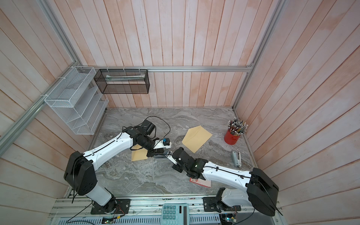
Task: Fold the letter paper in half and place it into the envelope
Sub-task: Place the letter paper in the envelope.
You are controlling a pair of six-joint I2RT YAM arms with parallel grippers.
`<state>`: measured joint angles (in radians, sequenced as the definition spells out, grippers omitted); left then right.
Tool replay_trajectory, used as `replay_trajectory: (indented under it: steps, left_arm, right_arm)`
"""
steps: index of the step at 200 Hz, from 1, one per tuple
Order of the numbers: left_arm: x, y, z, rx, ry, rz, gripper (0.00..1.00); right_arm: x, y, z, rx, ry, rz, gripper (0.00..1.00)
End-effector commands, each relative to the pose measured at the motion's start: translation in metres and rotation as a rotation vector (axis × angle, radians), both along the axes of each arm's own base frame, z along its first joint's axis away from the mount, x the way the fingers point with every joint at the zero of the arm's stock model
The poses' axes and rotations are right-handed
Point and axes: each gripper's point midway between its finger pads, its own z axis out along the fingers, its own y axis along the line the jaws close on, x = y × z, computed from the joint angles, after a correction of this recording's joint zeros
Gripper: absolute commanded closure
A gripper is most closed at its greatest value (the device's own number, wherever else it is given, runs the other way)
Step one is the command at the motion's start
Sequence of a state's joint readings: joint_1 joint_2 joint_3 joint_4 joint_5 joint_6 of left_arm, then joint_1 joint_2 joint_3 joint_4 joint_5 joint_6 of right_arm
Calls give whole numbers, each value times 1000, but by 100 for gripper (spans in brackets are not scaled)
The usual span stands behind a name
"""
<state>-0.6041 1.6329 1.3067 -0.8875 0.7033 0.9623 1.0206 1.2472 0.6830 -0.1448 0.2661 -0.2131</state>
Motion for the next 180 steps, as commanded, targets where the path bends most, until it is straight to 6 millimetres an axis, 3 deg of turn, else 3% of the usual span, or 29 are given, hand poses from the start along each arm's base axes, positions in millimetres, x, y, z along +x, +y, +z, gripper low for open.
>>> replay_trajectory:
  steps: [1, 23, 74, 132, 180]
  left_arm:
    - [-3, -2, 5, -26, 18, -22, 100]
    - [-3, -2, 4, -25, 20, -22, 100]
    - [-3, -2, 4, -24, 19, -20, 100]
    - [-4, -2, 5, -27, 25, -22, 100]
    - [-6, -3, 5, -33, 33, -31, 100]
  right_arm:
    - [6, -5, -3, 14, 1, -53, 79]
    - [7, -6, 4, 31, -7, -63, 71]
    - [3, -20, 17, 39, -30, -70, 70]
    - [8, -30, 26, 61, -57, -107, 73]
    - [12, -26, 20, 56, -50, -113, 79]
